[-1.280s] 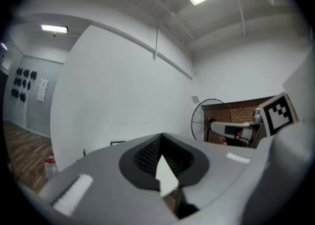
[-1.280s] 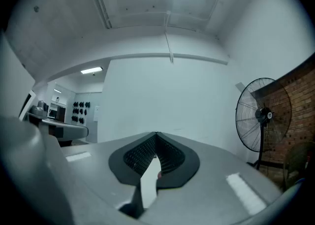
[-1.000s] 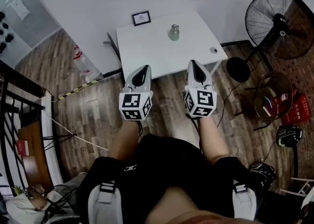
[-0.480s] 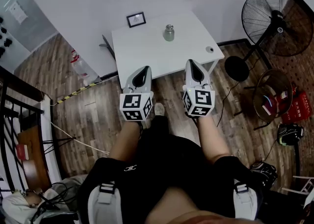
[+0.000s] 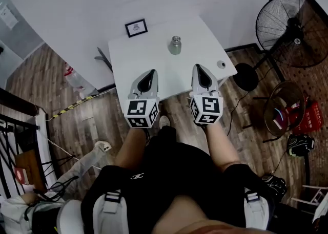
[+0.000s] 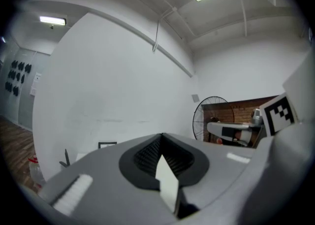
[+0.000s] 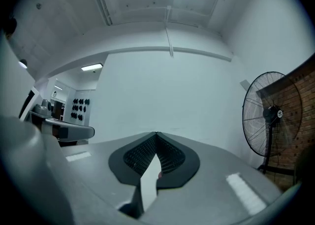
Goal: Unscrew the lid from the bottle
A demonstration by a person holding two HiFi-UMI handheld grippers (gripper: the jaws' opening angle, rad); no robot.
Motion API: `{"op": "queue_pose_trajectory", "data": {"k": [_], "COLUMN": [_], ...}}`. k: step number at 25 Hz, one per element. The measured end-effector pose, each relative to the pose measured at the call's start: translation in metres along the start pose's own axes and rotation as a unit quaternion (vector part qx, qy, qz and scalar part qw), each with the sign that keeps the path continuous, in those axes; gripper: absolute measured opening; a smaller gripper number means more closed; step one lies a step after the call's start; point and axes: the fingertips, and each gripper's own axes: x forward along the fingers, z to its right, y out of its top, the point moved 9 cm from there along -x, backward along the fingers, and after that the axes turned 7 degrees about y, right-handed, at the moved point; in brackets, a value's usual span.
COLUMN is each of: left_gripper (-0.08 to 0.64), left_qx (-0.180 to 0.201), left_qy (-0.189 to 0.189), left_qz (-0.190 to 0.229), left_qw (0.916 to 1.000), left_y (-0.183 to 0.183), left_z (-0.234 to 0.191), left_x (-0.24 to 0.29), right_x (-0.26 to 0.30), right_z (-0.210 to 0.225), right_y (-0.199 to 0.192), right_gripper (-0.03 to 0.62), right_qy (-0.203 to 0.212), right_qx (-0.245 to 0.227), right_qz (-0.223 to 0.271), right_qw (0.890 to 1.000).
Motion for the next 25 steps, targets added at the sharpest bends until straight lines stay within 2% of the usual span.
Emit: {"op": "queue_pose_trajectory", "data": {"k": [9,14,20,23,24,25], "left_gripper": [0.054,0.054,0.055,0.055,0.087,0.126], "left_qx": [-0.004,-0.009,-0.002,0.000,-0.003,-0.007], "left_qy": [-0.042,-0.064,-0.073,-0.094,-0.105,-0.115], "left_qz": [-0.024,-0.046,-0.074,-0.083,-0.084,-0.086], "left_qw": [0.9988,0.9969,0.9946,0.9921,0.9909,0.9896], "left_y": [0.003,-0.015,-0.026,-0.033,-0.035,-0.038], "left_z": [-0.061,-0.096,-0.103,-0.100,-0.098,-0.097], "left_x": [0.137,0.207,0.229,0.232,0.234,0.239], "right_x": [0.129,0.189,0.201,0.200,0.201,0.204], "right_z": [0.030,0.051,0.067,0.071,0.073,0.077], "right_y": [-0.024,-0.051,-0.060,-0.065,-0.066,-0.070], "right_gripper": [0.002,0.002,0.002,0.002,0.020,0.068], "right_qy": [-0.019,-0.040,-0.054,-0.041,-0.029,-0.015], "right_qx": [0.008,0.014,0.025,0.030,0.033,0.038], "right_qz": [-0.038,-0.064,-0.077,-0.064,-0.059,-0.057], "right_qw": [0.999,0.997,0.995,0.997,0.997,0.998]}}
